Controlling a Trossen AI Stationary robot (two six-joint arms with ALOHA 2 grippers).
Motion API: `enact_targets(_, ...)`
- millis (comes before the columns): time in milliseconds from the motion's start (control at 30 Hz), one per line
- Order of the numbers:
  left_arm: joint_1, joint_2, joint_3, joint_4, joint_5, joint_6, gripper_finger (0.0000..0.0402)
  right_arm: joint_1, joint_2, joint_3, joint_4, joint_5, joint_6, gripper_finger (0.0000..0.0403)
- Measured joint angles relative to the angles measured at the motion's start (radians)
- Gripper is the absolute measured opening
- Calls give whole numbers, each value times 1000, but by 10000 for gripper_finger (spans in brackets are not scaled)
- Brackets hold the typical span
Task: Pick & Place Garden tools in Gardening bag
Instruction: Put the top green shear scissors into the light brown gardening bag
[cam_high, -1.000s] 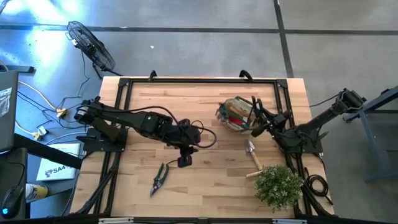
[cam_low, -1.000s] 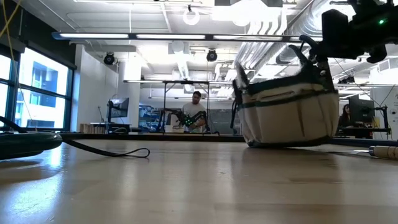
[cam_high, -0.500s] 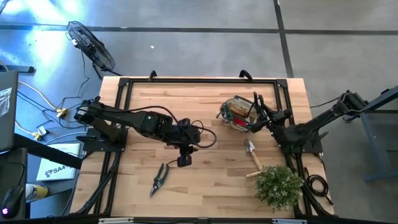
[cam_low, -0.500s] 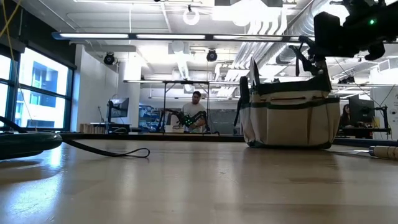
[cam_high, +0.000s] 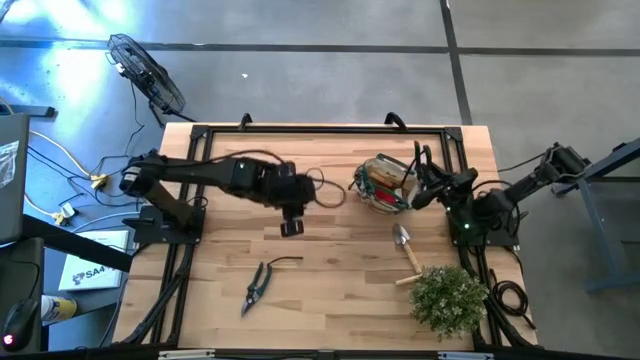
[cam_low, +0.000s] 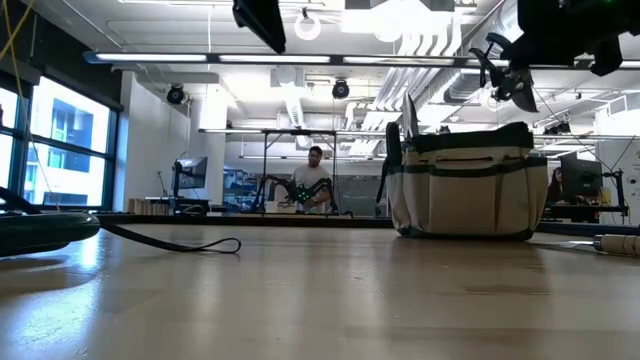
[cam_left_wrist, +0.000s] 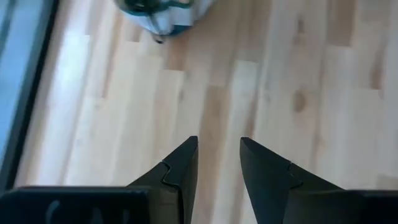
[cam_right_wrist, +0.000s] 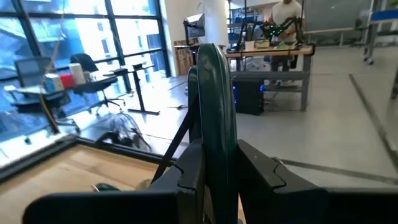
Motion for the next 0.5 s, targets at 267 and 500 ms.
enact_targets(267, 125, -1, 0, -41, 28, 49, 113, -150, -107, 0, 62, 0, -201, 54)
enact_targets(500, 213, -1, -31, 26, 112, 109, 113, -292, -393, 1, -231, -8, -200, 54)
